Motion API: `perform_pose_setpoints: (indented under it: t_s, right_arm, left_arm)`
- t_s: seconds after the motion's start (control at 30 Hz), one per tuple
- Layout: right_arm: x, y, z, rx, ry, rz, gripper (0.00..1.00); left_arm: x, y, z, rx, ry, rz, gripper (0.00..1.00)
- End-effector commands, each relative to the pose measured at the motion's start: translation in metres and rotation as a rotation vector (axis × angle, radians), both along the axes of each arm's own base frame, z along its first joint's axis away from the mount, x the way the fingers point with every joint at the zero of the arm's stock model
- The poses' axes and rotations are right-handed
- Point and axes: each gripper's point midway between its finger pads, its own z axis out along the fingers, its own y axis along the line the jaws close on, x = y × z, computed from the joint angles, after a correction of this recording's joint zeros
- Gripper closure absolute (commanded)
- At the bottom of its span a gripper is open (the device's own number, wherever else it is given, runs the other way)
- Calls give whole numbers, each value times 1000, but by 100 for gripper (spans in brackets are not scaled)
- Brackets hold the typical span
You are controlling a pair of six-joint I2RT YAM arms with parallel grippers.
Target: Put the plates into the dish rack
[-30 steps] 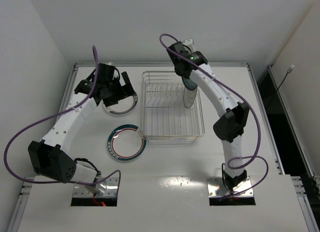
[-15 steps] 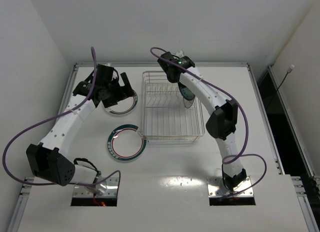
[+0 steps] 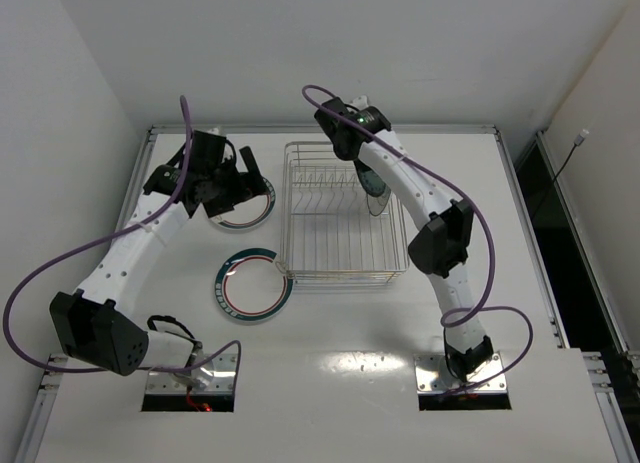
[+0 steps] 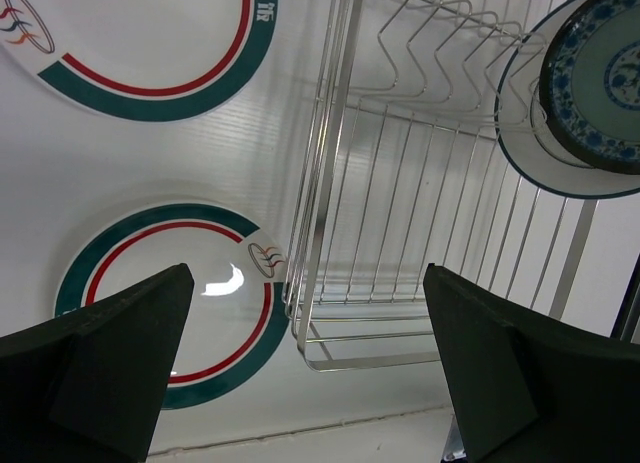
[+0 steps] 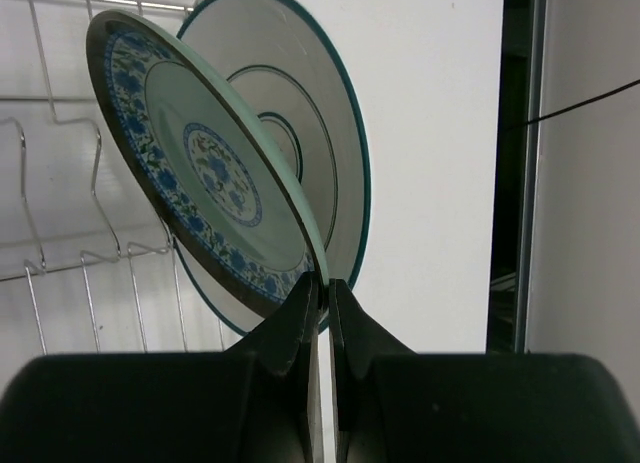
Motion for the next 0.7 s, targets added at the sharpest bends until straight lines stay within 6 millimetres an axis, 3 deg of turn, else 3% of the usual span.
perform_pose_setpoints:
  t_s: [0.0,0.2,0.43,0.67]
  right_arm:
    - [6,-5,22,7,-63,-20,100]
    - [6,-20,25,-31,-54,-43,100]
    - [8,-28,20,-70,-43,-68,100]
    - [7,-37,-5,-95,9,-105,100]
  left_arm:
    - [-1,4,11,-13,-36,18,0]
    - [-8,13,6,5,9,89,0]
    - [-19,2,9,33,1,53,0]
    - [-37,-10,13,73,-26,11,0]
